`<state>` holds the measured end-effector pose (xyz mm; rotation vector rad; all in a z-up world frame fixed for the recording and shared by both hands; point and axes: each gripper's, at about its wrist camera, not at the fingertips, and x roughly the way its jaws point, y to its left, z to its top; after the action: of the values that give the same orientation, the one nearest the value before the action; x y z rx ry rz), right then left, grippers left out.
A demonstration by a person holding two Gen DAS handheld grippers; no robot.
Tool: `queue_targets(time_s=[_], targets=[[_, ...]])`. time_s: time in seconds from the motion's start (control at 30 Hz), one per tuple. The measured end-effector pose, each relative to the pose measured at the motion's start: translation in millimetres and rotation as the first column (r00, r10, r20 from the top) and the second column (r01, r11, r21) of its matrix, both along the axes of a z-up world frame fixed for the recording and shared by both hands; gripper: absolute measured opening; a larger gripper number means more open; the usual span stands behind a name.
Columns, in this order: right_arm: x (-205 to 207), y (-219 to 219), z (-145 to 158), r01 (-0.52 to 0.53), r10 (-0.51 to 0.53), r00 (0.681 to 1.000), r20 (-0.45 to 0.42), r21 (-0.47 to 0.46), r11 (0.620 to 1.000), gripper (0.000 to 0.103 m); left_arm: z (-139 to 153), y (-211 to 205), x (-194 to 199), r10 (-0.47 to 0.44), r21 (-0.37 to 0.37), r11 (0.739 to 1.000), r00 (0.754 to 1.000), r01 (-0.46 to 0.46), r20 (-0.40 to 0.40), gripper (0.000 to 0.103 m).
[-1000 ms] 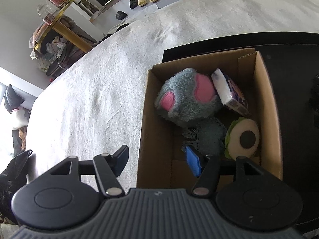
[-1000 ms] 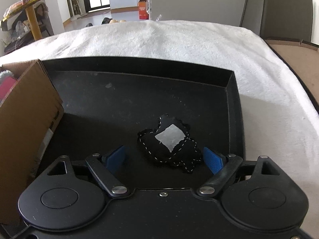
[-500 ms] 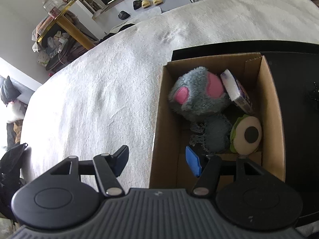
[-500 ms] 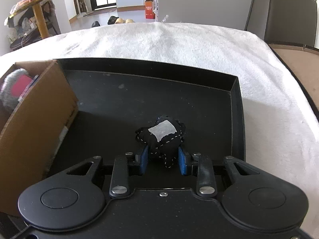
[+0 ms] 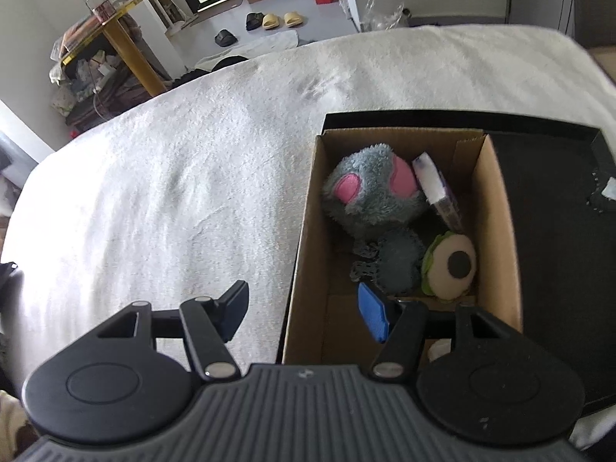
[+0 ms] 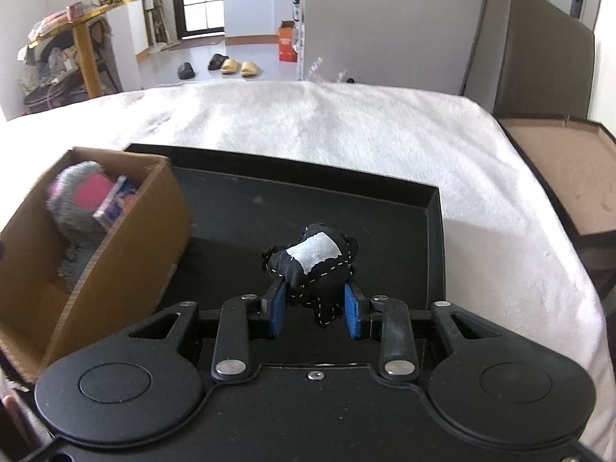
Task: Organize soft objects
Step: 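Carry the black fabric item into the box and open the right tool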
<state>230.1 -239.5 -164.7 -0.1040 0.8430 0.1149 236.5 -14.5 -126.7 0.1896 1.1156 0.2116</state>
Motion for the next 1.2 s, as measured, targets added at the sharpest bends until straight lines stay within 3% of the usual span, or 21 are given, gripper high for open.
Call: queue_targets(time_s=[0.4,0.57,0.7,0.87,1.2], targets=[[-14.9,42.6,35.6,-0.102,0.102,0.993,0.061,-0.001,0.995,0.031,2.2,40.4,-10.7,0.015,-0.134,0.991,1.000,-0.011,0.027,0.055],[-15.2,64.4,52.0,-0.141,0.138,0.988,0.068,0.043,0.989,0.031,-6.5,49.2,-12.6,-0.003,-0.188,0.982,1.000,0.004,0.004,0.040],[-15.2,85.2,61.0,-0.189,0.188,0.979,0.082,0.004,0.982,0.032,-10.8,52.6,-12.8,-0.027,-0.221,0.975,1.000,0.025,-0.004,0.036],[-14.2,106.1,60.6,-0.222,0.224,0.972,0.068,-0.026,0.975,0.032,-17.8,55.8,-12.4,-0.040,-0.247,0.968,0.999,0.035,-0.016,0.026],[-18.1,142.4,54.4,-0.302,0.304,0.952,0.023,-0.082,0.950,0.033,-26.9,63.9,-9.3,-0.052,-0.289,0.957,0.997,0.035,-0.053,0.017]])
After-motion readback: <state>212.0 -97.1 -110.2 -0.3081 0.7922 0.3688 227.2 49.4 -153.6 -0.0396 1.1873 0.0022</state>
